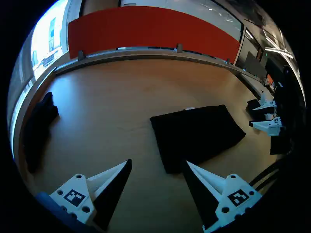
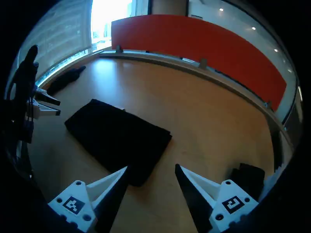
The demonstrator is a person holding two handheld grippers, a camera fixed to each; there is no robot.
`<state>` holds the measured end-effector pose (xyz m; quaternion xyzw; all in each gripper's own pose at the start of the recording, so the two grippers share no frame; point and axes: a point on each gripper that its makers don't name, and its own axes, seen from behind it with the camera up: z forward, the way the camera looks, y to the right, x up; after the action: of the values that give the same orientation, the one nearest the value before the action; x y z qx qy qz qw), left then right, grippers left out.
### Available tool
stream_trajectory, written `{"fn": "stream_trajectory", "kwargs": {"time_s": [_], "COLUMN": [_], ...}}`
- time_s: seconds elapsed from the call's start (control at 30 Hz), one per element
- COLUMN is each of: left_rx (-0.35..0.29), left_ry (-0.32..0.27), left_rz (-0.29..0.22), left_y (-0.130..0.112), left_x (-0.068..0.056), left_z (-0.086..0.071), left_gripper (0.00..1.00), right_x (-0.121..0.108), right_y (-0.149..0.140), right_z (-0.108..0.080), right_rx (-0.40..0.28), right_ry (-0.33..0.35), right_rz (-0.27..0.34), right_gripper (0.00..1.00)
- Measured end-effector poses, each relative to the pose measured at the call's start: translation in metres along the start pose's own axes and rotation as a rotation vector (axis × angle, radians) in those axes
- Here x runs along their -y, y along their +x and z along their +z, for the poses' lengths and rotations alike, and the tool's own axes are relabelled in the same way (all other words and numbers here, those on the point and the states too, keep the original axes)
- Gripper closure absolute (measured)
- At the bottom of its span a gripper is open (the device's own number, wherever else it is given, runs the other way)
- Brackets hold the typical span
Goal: Fold towel
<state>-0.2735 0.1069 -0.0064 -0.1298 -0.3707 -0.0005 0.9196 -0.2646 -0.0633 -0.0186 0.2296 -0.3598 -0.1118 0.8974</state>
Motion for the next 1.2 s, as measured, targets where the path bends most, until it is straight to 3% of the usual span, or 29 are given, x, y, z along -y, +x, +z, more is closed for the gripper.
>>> {"fn": "stream_trajectory", "kwargs": {"time_s": [0.53,0.97,1.2], "left_rx": [-0.005,0.005,0.012], "left_ry": [0.091,0.12,0.126], "left_rz": [-0.08,-0.106,-0.117], "left_y": [-0.031,-0.049,-0.056], "left_x": [0.028,0.034,0.037], "left_z": [-0.041,-0.055,-0.058], "left_gripper": [0.07,0.07,0.07], "right_x": [0.02,0.024,0.027], "right_y": [-0.001,-0.034,-0.047], "right_z": [0.007,0.015,0.017], "right_rx": [0.016,0.064,0.089], "right_ry": [0.059,0.07,0.087], "right_rz": [-0.07,-0.094,-0.1], "right_gripper": [0.15,0.16,0.25]}}
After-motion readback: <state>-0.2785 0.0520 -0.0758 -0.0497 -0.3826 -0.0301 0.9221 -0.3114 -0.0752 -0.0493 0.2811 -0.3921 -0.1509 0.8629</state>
